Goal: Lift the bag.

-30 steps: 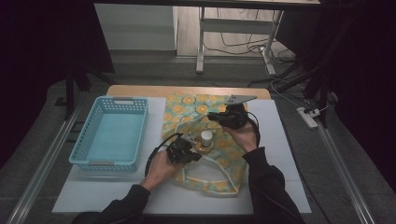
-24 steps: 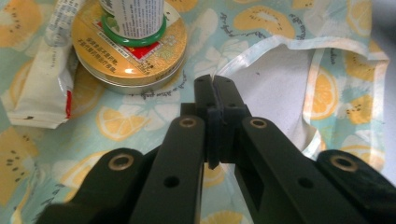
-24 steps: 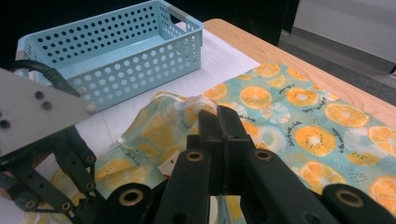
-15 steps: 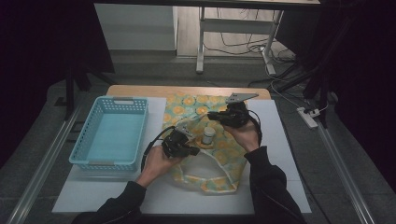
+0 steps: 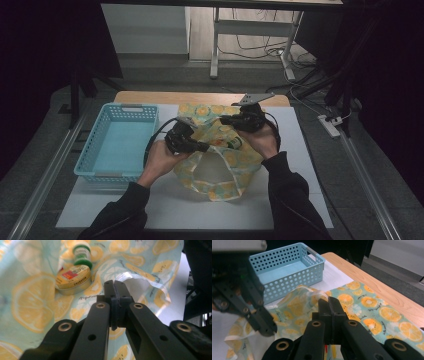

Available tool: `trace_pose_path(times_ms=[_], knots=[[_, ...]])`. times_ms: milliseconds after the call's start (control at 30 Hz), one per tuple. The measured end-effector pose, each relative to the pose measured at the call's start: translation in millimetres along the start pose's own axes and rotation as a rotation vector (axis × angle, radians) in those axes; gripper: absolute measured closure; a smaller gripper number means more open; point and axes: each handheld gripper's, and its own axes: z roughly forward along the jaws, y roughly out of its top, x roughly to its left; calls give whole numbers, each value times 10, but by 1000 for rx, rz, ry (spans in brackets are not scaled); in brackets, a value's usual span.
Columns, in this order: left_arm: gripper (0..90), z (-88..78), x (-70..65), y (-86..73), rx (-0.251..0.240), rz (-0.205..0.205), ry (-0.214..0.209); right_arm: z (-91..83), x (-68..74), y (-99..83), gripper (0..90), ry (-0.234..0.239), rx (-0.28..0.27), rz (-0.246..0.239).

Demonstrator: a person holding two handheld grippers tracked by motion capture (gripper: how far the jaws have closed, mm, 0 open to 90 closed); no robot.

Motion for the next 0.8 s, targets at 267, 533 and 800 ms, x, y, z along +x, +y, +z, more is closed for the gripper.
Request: trace_pose_path(times_ms=[267,533,800], knots=[[900,-286,93,183,-74,-19,-28,-108,29,136,900,-11,-8,-5],[900,-569,100,434,-138,1,-25,-236,59,323,900,-36,-16,-24],[900,-814,85,686,-194,18,-16,-303,94,573,900,-37,-31,-35]])
